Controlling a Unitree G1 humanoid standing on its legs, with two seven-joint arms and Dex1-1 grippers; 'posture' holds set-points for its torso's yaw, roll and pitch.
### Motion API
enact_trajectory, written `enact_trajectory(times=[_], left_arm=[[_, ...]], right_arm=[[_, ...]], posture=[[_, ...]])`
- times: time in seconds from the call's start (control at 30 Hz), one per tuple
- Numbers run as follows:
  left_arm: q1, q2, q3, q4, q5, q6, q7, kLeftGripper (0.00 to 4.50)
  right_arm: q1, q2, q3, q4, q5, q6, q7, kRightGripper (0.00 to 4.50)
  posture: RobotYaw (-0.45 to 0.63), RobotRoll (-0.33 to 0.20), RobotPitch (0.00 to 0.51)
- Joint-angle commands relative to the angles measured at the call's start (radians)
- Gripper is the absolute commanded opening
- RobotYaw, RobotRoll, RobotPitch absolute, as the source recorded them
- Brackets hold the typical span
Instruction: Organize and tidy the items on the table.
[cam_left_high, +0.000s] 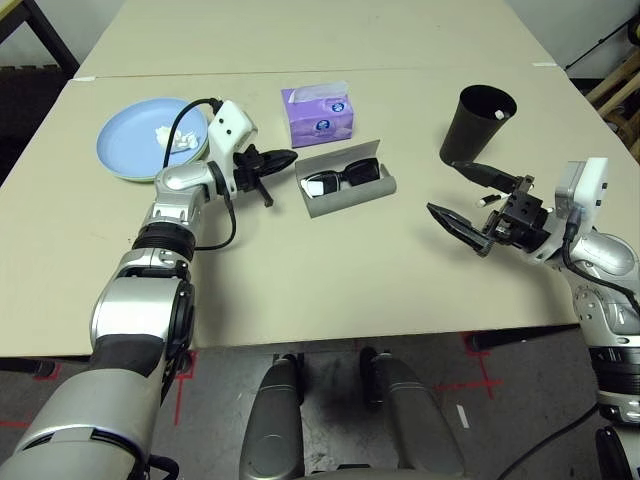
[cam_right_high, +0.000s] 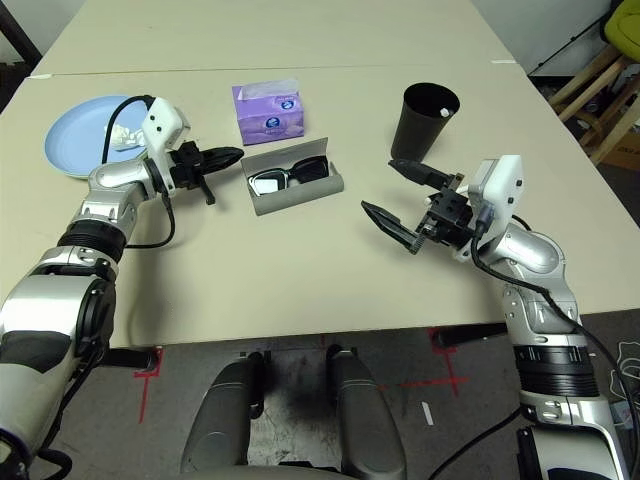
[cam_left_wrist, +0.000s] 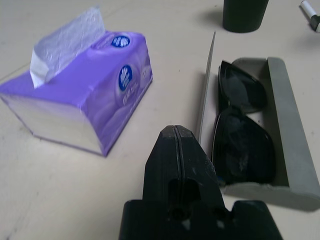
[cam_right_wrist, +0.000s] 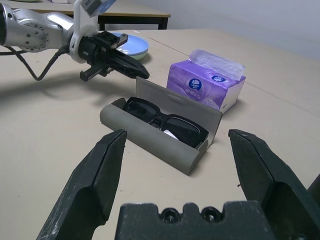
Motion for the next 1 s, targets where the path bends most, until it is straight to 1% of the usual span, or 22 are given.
enact_trajectory(times=[0.03, 0.27, 0.57, 0.73, 1.0], left_arm=[[-0.003, -0.011, -0.005, 0.007, 0.012, -0.007, -0.022, 0.05], [0.011, -0.025, -0.019, -0.005, 0.017, -0.012, -0.074, 0.05], [0.027, -0.025, -0.034, -0.021, 0.024, 0.002, -0.117, 0.05], [0.04, -0.029, -0.025, -0.062, -0.008, 0.041, -0.167, 0.05], [0.09, -0.029, -0.028, -0.156, -0.025, 0.1, -0.225, 0.05]], right_arm=[[0.025, -0.012, 0.004, -0.025, 0.013, 0.022, -0.002, 4.5], [0.026, -0.01, 0.008, -0.042, 0.015, 0.045, -0.008, 4.5], [0.023, -0.011, 0.009, -0.052, 0.016, 0.057, -0.014, 4.5], [0.019, -0.009, 0.013, -0.048, 0.014, 0.057, -0.014, 4.5], [0.018, -0.014, 0.015, -0.037, 0.016, 0.054, -0.007, 4.5]], posture=[[0.04, 0.0, 0.222], [0.04, 0.0, 0.222], [0.05, 0.0, 0.224], [0.05, 0.0, 0.227], [0.05, 0.0, 0.232]])
